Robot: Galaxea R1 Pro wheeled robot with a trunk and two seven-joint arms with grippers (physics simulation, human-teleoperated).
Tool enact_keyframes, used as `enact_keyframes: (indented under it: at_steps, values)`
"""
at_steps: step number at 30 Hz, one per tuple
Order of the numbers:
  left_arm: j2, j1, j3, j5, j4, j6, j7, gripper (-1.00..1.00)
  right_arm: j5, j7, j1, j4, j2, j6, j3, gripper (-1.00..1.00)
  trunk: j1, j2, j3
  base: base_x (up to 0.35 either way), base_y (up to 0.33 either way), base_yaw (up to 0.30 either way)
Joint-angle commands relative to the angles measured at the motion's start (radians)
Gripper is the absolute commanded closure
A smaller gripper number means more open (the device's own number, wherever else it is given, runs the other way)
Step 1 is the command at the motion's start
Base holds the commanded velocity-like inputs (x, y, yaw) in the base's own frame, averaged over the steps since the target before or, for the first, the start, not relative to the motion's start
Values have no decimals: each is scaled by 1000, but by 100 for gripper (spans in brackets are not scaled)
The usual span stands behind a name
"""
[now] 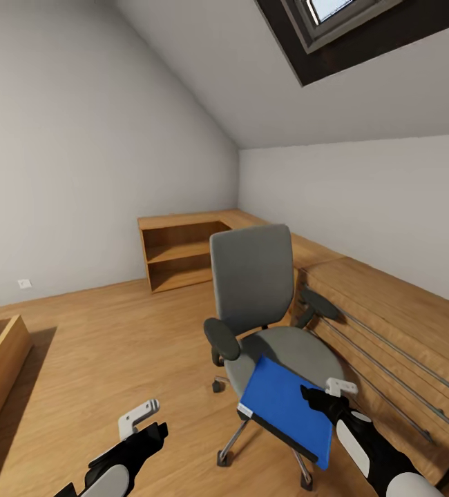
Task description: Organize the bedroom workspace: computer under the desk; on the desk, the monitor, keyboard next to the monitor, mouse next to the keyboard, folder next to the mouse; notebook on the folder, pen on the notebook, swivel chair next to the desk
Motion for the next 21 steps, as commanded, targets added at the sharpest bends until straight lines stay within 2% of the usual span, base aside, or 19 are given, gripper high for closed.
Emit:
enact_keyframes:
  at_steps: [1,21]
  values:
    - [1,-1,-2,0,-1,8,5,-100,-7,-1,0,-1,-1,4,5,-100,-4,7,2,0,0,0]
    - [0,-1,-3,0,-1,8,5,-100,-7,-1,0,-1,-1,4,5,-100,-81,147,65,0,0,0]
